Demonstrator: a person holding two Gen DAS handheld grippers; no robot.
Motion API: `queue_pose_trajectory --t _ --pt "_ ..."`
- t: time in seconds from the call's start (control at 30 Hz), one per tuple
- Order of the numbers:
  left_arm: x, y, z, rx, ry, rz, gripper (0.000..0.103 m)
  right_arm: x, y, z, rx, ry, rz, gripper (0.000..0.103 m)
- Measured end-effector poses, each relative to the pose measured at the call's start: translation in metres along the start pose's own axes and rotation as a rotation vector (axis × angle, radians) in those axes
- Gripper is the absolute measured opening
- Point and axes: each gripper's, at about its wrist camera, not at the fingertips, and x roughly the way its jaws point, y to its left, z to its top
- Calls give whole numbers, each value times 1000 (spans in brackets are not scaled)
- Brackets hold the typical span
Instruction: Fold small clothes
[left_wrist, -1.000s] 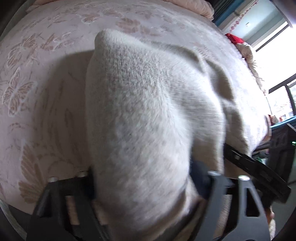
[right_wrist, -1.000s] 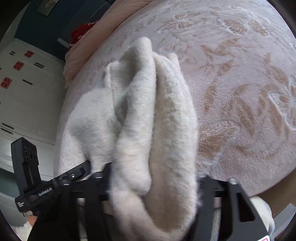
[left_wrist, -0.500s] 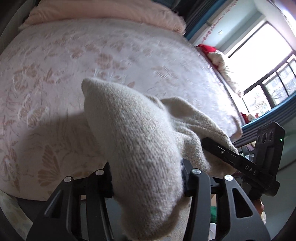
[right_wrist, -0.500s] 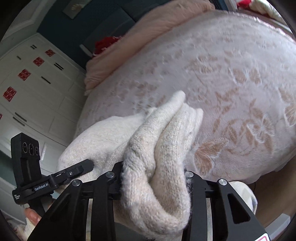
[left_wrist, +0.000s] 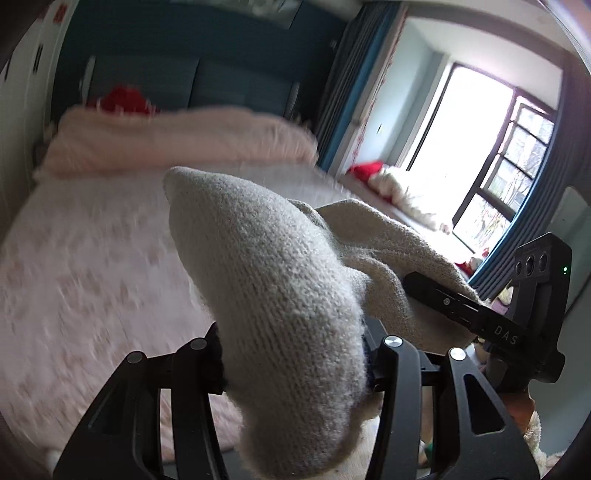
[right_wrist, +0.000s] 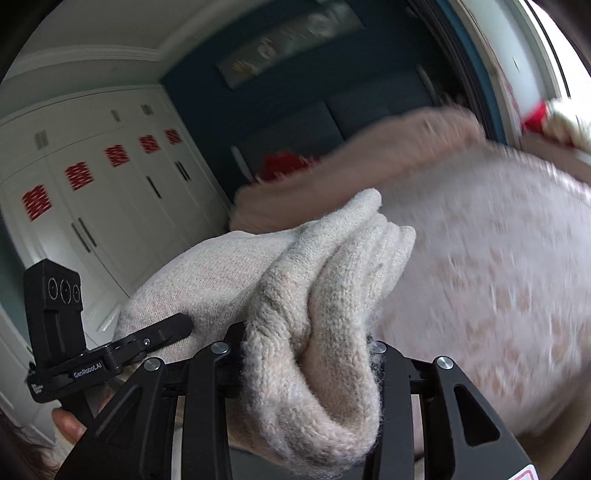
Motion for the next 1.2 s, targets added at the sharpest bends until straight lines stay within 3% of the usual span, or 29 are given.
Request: queue_pose_trajectory --t 0.3,0.5,0.67,0.83,0.93,1.1,1.17,1.2 --pt "-100 10 57 173 -300 25 50 -13 94 57 -170 -192 108 35" --pt "-138 50 73 209 -391 60 52 29 134 66 -210 -196 182 35" --pt "-132 109 66 137 -362 70 52 102 138 43 -192 -88 193 36" --pt "-86 182 32 44 -266 120 52 183 124 2 -143 56 162 36" --pt "-68 213 22 -12 -212 142 52 215 124 -12 -142 113 140 36" --pt "-54 246 11 -56 -198 145 52 250 122 -35 -133 157 122 36" --pt "-43 255 -8 -44 -182 168 54 268 112 -61 -132 202 100 38" --pt "-34 264 -20 -54 -157 181 58 285 98 -89 -122 263 84 42"
